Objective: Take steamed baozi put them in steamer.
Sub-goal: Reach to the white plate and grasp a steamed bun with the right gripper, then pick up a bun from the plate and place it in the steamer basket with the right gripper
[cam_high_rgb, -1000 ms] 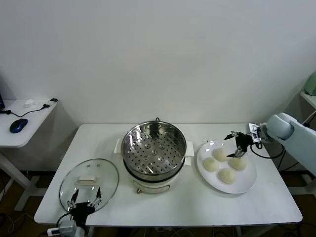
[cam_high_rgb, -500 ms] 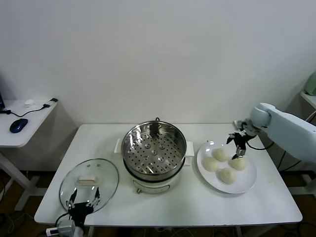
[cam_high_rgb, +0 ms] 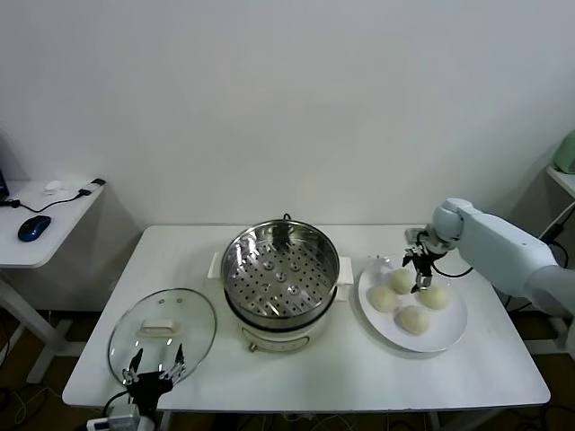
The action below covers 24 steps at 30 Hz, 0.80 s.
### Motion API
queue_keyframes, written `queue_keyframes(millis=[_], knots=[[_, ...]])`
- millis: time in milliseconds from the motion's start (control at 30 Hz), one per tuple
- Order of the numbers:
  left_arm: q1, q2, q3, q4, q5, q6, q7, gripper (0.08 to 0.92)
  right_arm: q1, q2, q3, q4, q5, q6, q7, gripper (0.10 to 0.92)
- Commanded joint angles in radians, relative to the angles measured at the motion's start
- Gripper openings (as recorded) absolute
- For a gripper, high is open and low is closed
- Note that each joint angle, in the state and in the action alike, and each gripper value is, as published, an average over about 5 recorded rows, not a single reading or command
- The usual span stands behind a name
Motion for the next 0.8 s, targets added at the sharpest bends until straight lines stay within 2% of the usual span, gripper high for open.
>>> queue_keyframes(millis=[33, 200, 367, 600, 800], knots=[[0.003, 0.000, 0.001, -0.007, 0.002, -0.001, -0.001, 0.823, -0.035, 0.049, 0.058, -0.077, -0.050, 0.011, 0.014, 0.791], [0.005, 0.000, 0.001, -0.009, 0.002, -0.001, -0.002, 0.823, -0.033, 0.044, 0.065, -0.060, -0.042, 0.015, 0.005, 0.702], [0.009, -0.003, 0.001, -0.017, 0.005, -0.001, -0.003, 0.823, 0.018, 0.004, 0.019, 0.010, 0.009, 0.008, -0.015, 0.651], [0.013, -0.007, 0.008, -0.027, 0.011, -0.002, -0.003, 0.823, 0.359, -0.062, -0.240, 0.219, 0.231, 0.028, -0.058, 0.645], [0.015, -0.007, 0.023, -0.029, 0.022, -0.005, -0.003, 0.823, 0.756, 0.004, -0.484, 0.468, 0.445, 0.130, -0.096, 0.645]])
